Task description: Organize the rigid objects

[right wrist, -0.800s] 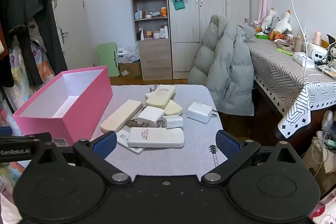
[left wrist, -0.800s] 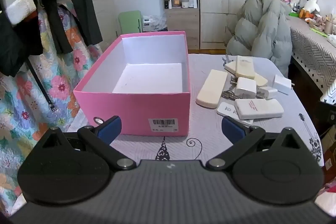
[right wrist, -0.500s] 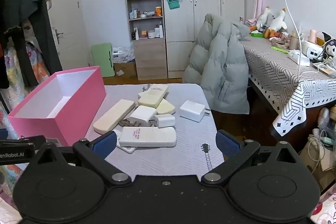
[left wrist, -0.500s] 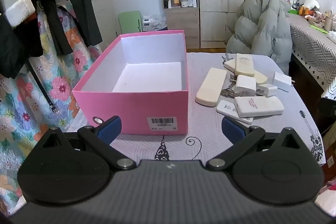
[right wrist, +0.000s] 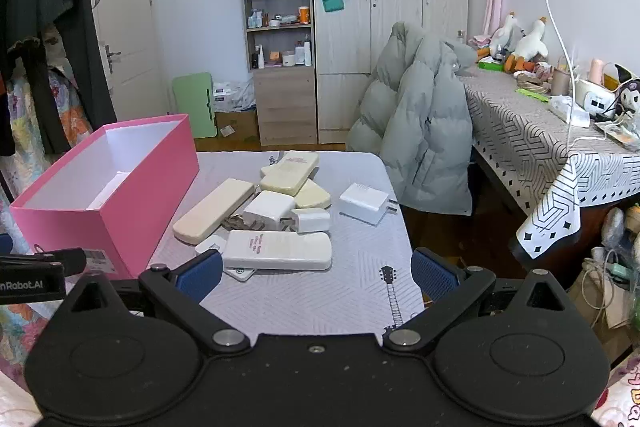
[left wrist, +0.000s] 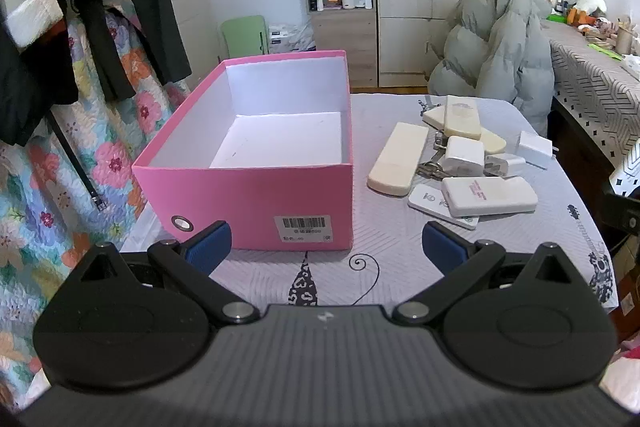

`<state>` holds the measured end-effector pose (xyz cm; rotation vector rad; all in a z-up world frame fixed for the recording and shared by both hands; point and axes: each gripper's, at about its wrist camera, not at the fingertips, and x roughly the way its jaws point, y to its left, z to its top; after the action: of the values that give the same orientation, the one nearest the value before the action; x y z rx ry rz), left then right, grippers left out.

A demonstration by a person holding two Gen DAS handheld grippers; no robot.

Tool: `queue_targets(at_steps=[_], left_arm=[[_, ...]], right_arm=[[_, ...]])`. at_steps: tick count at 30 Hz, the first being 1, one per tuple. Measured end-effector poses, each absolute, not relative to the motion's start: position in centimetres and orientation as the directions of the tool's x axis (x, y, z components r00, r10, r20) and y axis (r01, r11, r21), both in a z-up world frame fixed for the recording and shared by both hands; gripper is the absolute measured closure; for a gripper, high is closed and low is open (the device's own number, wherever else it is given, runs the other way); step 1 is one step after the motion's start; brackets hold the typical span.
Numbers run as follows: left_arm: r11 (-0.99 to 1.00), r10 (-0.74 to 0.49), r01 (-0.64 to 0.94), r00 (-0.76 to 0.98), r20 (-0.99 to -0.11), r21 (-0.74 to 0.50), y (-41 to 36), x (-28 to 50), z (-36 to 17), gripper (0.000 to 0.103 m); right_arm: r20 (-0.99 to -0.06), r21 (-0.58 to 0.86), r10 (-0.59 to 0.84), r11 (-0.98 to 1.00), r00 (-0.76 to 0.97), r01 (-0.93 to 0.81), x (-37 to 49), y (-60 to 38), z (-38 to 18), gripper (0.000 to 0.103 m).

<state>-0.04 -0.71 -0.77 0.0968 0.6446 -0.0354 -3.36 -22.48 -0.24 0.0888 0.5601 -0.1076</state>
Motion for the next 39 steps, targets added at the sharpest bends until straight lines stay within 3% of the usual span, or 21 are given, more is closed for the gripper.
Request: queue_targets(at_steps=[39], left_arm=[[0.994, 0.007, 0.059, 0.796, -0.606, 0.089, -0.6, -0.6, -1.0, 0.0]], right_arm=[[-0.574, 0.031, -0.093, 0.99, 0.813, 0.135, -3.1, -22.6, -1.3, 0.001]])
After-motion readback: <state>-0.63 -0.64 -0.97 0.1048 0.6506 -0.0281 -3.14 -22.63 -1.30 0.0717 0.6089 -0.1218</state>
